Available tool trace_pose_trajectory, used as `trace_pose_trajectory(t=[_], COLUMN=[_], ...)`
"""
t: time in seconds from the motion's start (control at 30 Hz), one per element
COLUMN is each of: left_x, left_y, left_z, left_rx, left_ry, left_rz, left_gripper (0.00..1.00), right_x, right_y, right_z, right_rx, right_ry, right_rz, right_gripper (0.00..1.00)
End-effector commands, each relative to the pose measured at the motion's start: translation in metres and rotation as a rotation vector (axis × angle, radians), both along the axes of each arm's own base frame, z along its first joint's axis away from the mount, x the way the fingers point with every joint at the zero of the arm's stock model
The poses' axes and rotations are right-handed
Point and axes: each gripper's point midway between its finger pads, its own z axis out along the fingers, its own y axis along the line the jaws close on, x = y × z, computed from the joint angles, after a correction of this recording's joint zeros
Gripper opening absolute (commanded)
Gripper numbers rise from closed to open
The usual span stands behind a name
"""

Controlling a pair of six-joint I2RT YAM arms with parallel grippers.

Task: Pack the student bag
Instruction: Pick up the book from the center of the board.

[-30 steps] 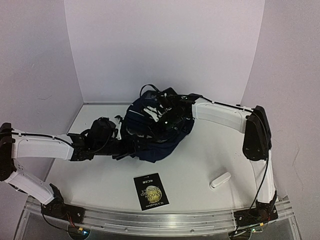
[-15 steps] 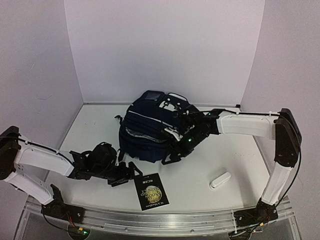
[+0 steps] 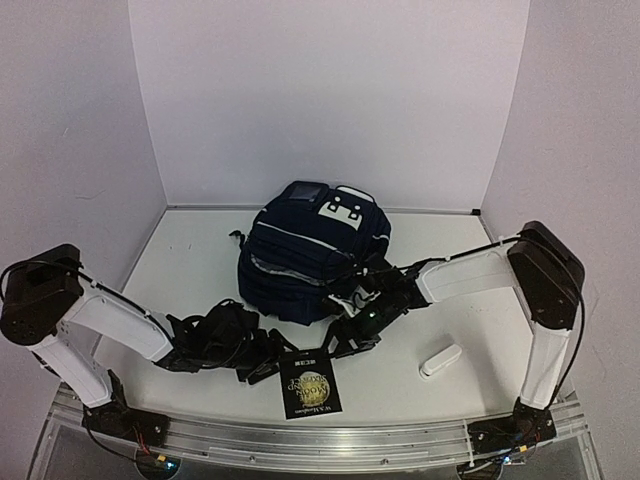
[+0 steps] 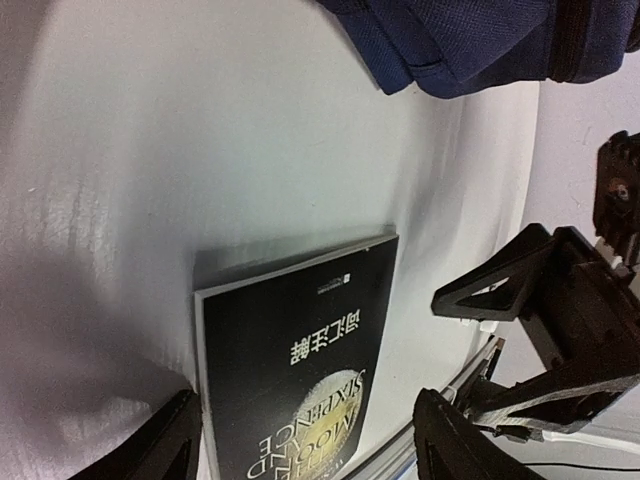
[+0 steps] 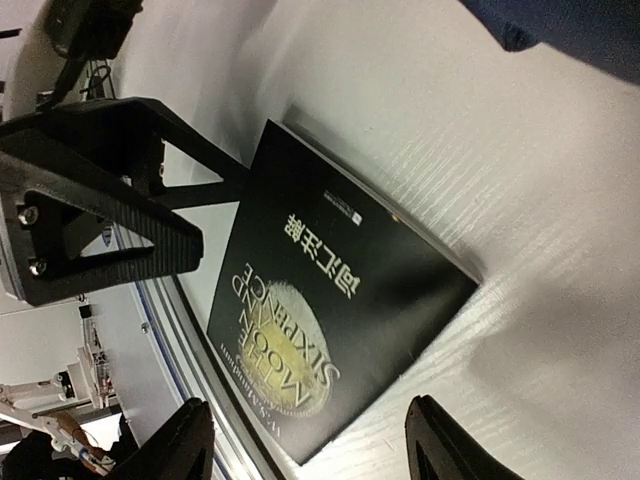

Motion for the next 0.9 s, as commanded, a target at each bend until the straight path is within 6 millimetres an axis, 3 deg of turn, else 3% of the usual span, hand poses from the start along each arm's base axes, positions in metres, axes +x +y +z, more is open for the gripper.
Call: trace_pose_trajectory(t=[0.0,0.23,0.37,0.47,0.67,0.87], left_x=[0.000,0.008,0.012,0.015,0.020,0.022], left_y=[-0.004,-0.025,-0.035,-0.034,-0.017,-0.014], left_z=[-0.015,0.000,0.008,0.012,0.027,0.057], left_rx=[0.026,0.005,-0.008,-0.008,-0.006,-0.068], left_ry=[0.035,-0.043,-0.087,-0.107,-0.173,-0.276], left_rz=[0.000,-0.075,-0.109,-0.104,-0.048,-0.062], left_gripper=[0.70,0.62,0.56,0.44,0.20,0.09], right_x=[-0.011,-0.015,-0.014,-0.012,0.005,0.024], right_y=[0.009,0.006,0.007,0.007,0.004,-0.008], right_z=[-0.024,-0.050,-0.049,-0.045,-0.021,0.024], right_rx=[0.008,-0.029,-0.025,-0.021,0.023,0.086], right_ry=[0.077,0.130,0.124,0.107,0.051,-0.030], right_rz=[0.006,0.004,0.002,0.000,-0.024,-0.034], right_gripper=[0.62,0.59,0.59,0.59,0.61,0.70])
